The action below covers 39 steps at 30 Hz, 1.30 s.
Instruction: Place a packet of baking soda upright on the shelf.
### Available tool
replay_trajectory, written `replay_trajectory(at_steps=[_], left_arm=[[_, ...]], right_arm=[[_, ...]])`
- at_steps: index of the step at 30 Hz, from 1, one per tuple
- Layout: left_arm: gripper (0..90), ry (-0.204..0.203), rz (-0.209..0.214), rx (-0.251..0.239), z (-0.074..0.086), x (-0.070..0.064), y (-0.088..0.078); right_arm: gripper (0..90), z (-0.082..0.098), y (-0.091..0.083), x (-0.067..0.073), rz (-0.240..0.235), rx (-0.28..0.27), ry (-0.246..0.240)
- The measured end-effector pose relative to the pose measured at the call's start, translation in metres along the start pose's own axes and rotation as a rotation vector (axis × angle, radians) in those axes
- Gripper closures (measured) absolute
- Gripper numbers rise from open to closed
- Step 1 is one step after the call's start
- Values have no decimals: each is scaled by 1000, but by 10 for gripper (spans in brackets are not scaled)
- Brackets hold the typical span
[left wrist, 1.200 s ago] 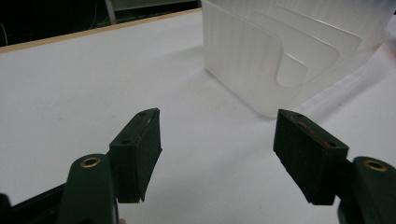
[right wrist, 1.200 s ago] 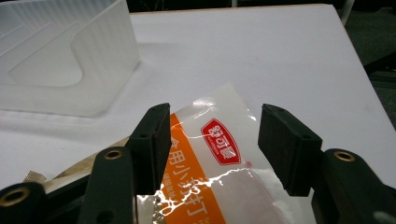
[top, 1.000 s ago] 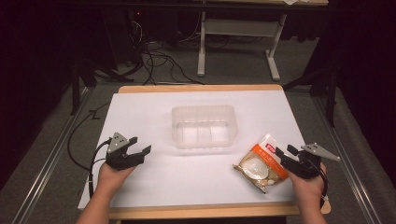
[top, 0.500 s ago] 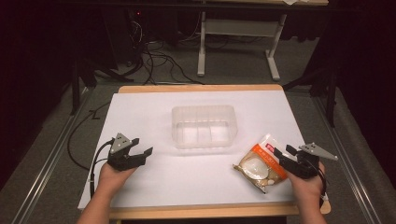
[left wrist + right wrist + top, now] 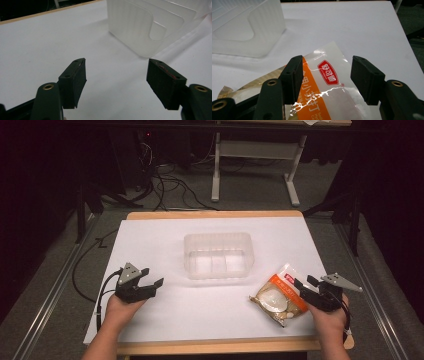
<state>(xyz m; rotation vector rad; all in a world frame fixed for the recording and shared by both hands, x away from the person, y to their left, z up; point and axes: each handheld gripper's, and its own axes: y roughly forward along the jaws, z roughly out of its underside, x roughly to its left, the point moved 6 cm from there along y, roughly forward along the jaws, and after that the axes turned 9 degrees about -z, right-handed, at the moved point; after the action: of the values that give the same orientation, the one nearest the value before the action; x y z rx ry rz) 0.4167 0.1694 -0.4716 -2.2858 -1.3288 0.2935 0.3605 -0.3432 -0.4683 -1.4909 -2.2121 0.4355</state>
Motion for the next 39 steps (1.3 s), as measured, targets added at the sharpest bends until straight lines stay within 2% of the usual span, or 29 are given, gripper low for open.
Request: replay_trajectory(at_steps=[6,8,13,17,24,26,33,36,39], left_arm=[[325,-6,5,-4,-2,-1,3],[325,3,7,-2,-4,-3,5],[325,17,15,3,-7,-7,11],[325,19,20,3,-9,-9,14],[325,27,33,5,-11,-13,19],[325,28,34,6,-11,-14,21],[325,27,38,7,-12,-13,22],[325,43,38,14,-12,-16,23],[325,56,38,17,-12,-17,24]], right_arm=[[437,2,-3,-2,13,4,0],[435,3,-6,-5,21,5,1],[426,8,-14,-14,52,5,23],[409,15,-20,-27,83,15,67],[384,24,-24,-39,104,36,100],[368,31,-23,-44,102,62,132],[364,40,-16,-51,84,92,177],[368,46,-13,-55,72,112,205],[376,47,-12,-56,56,117,212]])
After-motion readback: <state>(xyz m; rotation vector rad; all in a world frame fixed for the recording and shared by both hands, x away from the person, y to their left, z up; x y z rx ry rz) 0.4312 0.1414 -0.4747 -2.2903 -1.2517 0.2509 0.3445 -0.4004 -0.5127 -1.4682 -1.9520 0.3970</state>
